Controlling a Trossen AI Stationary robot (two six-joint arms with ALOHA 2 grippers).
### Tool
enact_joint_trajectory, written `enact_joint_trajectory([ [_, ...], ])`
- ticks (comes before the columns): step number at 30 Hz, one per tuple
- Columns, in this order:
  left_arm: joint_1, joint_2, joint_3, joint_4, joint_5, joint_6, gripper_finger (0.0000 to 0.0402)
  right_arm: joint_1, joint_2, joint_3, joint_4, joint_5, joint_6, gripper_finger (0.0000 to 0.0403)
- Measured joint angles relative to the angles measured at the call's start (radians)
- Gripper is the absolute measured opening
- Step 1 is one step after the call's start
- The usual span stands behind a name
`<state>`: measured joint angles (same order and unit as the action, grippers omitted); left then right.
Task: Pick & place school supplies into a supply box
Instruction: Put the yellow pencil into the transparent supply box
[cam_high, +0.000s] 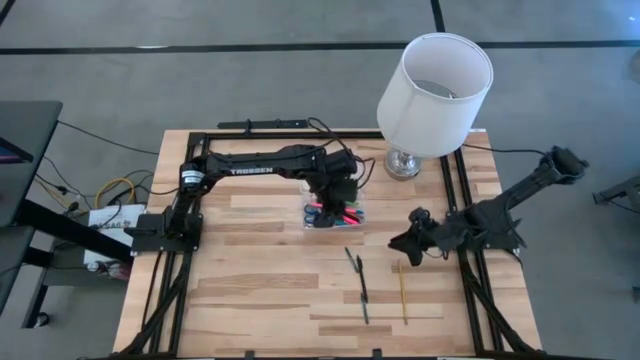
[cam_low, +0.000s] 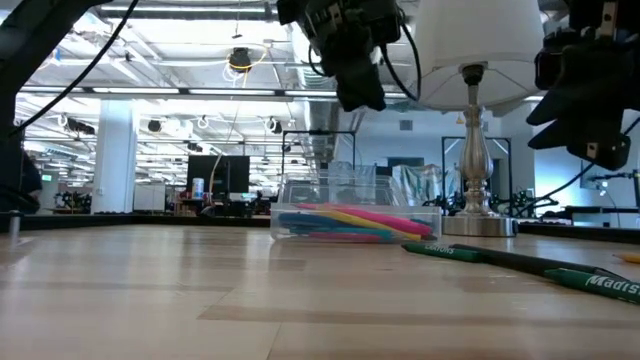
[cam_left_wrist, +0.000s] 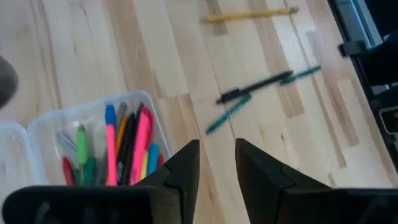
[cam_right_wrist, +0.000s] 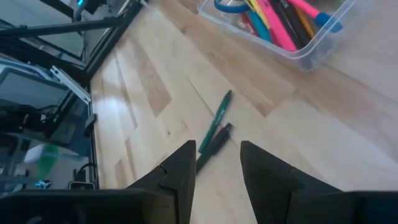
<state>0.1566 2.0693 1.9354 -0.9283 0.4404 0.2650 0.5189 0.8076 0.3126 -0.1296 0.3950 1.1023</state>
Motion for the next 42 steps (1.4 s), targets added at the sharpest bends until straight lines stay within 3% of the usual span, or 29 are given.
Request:
enact_joint_trajectory([
  [15,0.007,-0.019,0.0,0.078,-0.056,0.023,0.0095,0.089,0.118,0.0,0.066,0.052,0.134,0.0118],
  [21,0.007,-0.035,0.0,0.038,0.005,0.059,0.0095,0.14,0.128,0.058,0.089,0.086,0.115,0.0118],
  [27,0.007,-0.133,0.0,-0.003,0.035,0.097,0.0095,0.199,0.189,0.14,0.079,0.187,0.065,0.0118],
  [32,0.009,-0.272,-0.029,0.028,0.019,0.1,0.0095,0.246,0.274,0.182,-0.025,0.191,0.223,0.0118],
  [37,-0.005,-0.488,-0.223,0.212,-0.054,0.03,0.0095,0.301,0.367,0.259,-0.212,0.19,0.422,0.0118],
  [42,-0.064,-0.754,-0.581,0.559,-0.356,-0.106,0.0095,0.335,0.463,0.385,-0.458,0.163,0.644,0.0118],
])
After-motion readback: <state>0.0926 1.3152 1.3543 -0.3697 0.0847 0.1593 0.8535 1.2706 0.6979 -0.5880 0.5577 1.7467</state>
